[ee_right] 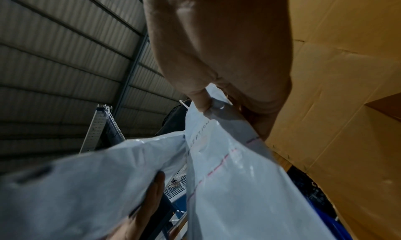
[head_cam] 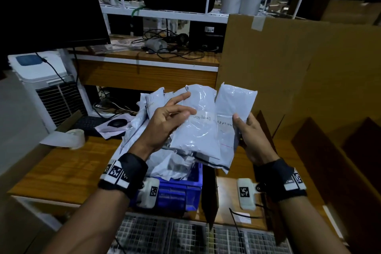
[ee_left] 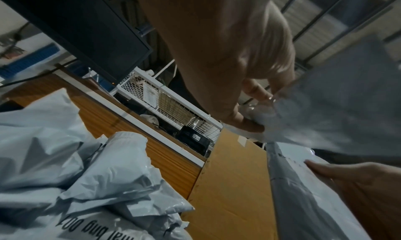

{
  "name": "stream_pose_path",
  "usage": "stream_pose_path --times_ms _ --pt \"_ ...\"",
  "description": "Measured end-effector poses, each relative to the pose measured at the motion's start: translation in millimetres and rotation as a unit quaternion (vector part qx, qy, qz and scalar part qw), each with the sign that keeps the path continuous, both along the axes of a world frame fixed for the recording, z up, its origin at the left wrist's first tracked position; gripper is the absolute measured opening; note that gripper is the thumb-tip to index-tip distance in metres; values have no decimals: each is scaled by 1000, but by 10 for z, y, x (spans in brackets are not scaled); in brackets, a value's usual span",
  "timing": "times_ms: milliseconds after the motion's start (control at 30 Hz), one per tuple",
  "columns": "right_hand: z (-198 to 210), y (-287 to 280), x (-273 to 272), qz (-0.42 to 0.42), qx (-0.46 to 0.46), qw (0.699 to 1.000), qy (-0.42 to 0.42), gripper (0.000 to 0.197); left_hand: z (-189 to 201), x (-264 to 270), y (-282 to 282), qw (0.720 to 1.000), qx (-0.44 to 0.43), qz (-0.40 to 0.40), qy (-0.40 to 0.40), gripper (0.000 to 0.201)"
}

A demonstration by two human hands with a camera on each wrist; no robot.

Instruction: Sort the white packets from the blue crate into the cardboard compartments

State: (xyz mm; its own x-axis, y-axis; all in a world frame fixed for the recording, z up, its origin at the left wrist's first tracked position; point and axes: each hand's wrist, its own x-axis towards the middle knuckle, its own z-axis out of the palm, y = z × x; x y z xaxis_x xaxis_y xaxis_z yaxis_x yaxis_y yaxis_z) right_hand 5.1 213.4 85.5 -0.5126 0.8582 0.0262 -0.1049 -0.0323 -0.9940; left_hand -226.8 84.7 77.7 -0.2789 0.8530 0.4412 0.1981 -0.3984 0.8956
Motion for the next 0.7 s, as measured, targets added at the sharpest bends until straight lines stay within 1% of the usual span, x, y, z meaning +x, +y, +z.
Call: stream_pose_path --times_ms 33,67,133,200,267,333,433,500,567,633,700 --pt "1 0 17 -2 4 1000 1 36 8 31 9 1000 1 10 18 14" --pt "0 1 33 -5 8 1000 1 36 10 54 28 999 0 15 32 14" --pt "7 5 62 -8 17 1000 -1 36 18 97 58 999 -9 16 48 24" --pt "11 20 95 -12 25 1000 4 36 40 131 67 998 -19 13 55 40" --pt "21 28 141 -12 31 999 9 35 84 191 54 999 -26 0 35 56" --pt "20 42 195 -7 29 1000 9 33 121 254 42 999 -32 -31 -12 71" --pt "11 63 270 -12 26 1000 11 31 146 280 47 996 -52 -30 -63 85" --pt "15 69 316 -34 33 999 6 34 159 302 52 995 -63 -30 -77 85" --pt "37 64 372 -55 47 997 -1 43 182 344 50 994 -72 -27 -77 80" --pt "82 38 431 -73 78 994 -3 53 228 370 46 994 -85 -39 -57 67" --pt "127 5 490 -81 111 990 12 62 276 326 55 991 -103 -83 -7 52"
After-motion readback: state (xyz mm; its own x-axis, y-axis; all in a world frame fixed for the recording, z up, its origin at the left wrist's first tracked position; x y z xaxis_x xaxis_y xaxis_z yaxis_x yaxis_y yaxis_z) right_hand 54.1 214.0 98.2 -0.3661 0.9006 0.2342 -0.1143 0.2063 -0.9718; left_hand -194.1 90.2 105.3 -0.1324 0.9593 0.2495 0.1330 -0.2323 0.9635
